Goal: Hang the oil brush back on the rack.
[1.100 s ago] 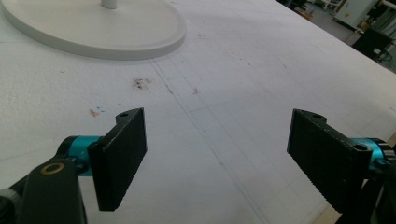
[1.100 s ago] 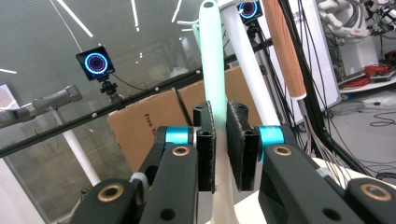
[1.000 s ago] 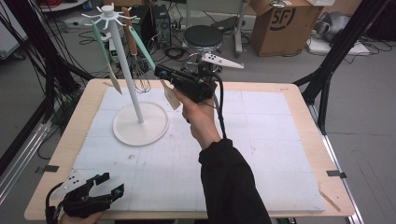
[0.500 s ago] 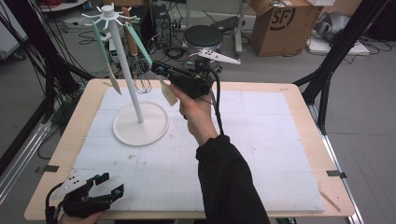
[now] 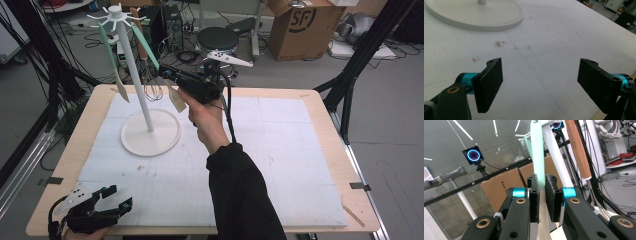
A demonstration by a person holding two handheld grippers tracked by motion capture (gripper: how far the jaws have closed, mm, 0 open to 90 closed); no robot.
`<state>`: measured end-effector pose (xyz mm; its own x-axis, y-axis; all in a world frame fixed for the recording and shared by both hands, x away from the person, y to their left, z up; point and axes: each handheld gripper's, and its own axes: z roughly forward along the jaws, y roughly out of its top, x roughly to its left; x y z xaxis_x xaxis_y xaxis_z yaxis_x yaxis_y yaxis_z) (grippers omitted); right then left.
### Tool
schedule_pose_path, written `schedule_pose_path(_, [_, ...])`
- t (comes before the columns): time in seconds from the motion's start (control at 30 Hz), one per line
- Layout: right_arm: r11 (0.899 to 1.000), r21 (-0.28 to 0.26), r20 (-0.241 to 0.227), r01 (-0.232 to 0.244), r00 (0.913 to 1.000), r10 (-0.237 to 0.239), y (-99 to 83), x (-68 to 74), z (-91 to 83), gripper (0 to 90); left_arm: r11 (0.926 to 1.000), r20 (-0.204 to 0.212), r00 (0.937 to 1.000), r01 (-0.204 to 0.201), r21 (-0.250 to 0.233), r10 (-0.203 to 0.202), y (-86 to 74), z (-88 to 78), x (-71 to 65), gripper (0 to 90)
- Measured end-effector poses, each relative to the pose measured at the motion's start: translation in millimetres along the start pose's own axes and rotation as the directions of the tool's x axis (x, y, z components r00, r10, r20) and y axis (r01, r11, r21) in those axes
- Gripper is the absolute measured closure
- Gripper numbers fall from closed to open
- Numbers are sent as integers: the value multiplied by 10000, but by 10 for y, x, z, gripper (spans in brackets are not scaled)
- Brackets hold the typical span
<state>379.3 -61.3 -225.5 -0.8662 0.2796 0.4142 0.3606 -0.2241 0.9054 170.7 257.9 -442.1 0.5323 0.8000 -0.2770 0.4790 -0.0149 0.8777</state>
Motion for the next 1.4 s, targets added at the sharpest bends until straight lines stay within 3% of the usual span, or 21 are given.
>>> schedule_pose_path(1.0, [9996,233,332,-138,9994,130,-42,-42,159,813,9999,41,10000,-14,-133,15,2,-35,-2,206])
schedule_pose_path(1.4, [9986,347,745,-410,9965,383,-64,-78,155,652,9998,71,10000,-54,-192,56,1,-41,-9,203])
